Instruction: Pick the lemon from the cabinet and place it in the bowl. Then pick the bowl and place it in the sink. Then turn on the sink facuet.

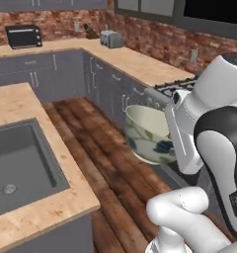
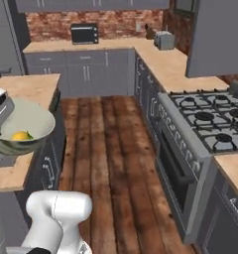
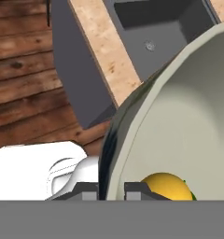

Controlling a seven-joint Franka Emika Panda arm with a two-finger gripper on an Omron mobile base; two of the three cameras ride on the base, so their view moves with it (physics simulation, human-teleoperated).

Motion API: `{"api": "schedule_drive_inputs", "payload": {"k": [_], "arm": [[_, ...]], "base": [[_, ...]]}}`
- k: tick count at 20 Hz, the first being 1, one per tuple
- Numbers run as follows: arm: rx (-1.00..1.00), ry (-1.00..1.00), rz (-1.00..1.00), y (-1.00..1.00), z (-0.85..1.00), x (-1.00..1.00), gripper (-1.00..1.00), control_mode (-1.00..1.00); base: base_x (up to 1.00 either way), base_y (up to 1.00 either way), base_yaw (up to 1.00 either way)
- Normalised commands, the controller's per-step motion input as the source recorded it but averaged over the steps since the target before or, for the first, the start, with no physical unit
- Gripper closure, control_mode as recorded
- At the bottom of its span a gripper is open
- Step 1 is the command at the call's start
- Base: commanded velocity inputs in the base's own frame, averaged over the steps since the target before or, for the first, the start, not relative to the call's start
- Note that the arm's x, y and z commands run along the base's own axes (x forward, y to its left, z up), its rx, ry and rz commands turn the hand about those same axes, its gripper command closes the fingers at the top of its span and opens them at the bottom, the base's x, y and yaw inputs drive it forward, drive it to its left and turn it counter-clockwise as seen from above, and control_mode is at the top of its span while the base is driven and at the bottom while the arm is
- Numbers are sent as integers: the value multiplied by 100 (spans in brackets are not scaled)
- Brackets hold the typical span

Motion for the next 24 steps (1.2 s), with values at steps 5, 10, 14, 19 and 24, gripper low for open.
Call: {"api": "schedule_drive_inputs", "payload": {"k": [5, 10, 14, 19, 24], "arm": [[0, 0, 0, 0, 0, 0, 100, 100], [0, 0, 0, 0, 0, 0, 100, 100], [0, 0, 0, 0, 0, 0, 100, 100], [0, 0, 0, 0, 0, 0, 100, 100], [0, 0, 0, 0, 0, 0, 100, 100]], "base": [[64, -75, 41], [89, -88, 23], [100, -52, 11], [100, 0, 12], [99, -3, 14]]}}
